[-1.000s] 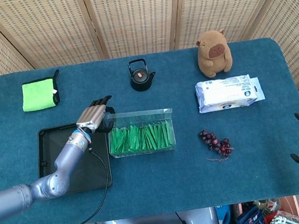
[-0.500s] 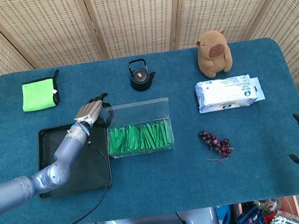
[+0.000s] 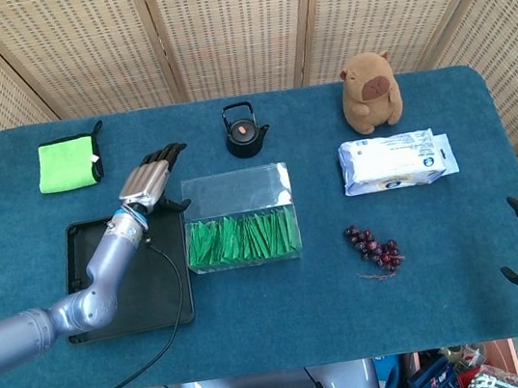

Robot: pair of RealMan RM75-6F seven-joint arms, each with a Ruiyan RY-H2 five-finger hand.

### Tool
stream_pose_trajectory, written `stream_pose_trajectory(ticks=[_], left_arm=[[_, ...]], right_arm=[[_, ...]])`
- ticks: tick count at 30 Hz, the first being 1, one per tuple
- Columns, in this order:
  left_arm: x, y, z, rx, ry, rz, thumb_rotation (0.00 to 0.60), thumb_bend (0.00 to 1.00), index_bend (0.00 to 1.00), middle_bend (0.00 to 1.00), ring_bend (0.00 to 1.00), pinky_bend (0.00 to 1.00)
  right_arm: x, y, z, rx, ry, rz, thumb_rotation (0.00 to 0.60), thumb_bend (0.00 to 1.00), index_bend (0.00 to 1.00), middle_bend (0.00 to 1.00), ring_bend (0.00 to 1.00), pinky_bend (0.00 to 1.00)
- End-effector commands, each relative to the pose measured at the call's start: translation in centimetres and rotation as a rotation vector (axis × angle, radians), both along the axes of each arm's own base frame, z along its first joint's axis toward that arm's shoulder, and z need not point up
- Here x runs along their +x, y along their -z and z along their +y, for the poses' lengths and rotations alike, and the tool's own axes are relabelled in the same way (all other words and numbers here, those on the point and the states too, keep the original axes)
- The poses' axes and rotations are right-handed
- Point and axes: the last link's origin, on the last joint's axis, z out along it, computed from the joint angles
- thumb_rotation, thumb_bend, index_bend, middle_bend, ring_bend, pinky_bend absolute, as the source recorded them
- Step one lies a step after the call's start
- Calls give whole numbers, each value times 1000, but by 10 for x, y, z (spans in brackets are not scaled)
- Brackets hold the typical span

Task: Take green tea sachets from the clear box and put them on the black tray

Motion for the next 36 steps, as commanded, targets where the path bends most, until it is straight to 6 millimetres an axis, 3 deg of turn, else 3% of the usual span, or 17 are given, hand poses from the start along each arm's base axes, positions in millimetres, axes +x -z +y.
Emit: stream_pose_trajectory(ticks=[1,6,9,19,27,36], left_arm=[[4,-8,-17,40,169,-7,600,318,16,0,0,0],[5,3,-33,8,308,38,600,319,267,0,0,0],[7,13,-39,-17,392,86,600,320,326,0,0,0],[7,28,-41,-7,597,220,600,320,358,0,0,0],[3,55,-46,-77,711,315,600,320,405,0,0,0],[11,74,-41,-75,826,309,600,320,417,0,0,0]], right_arm=[[0,0,0,1,-1,0,600,0,0,0,0,0],[0,1,0,2,1,1,600,0,0,0,0,0],[0,1,0,2,3,5,600,0,0,0,0,0],[2,3,1,0,3,31,600,0,0,0,0,0],[3,5,3,-11,12,54,600,0,0,0,0,0],[-2,3,0,-24,43,60,600,0,0,0,0,0]])
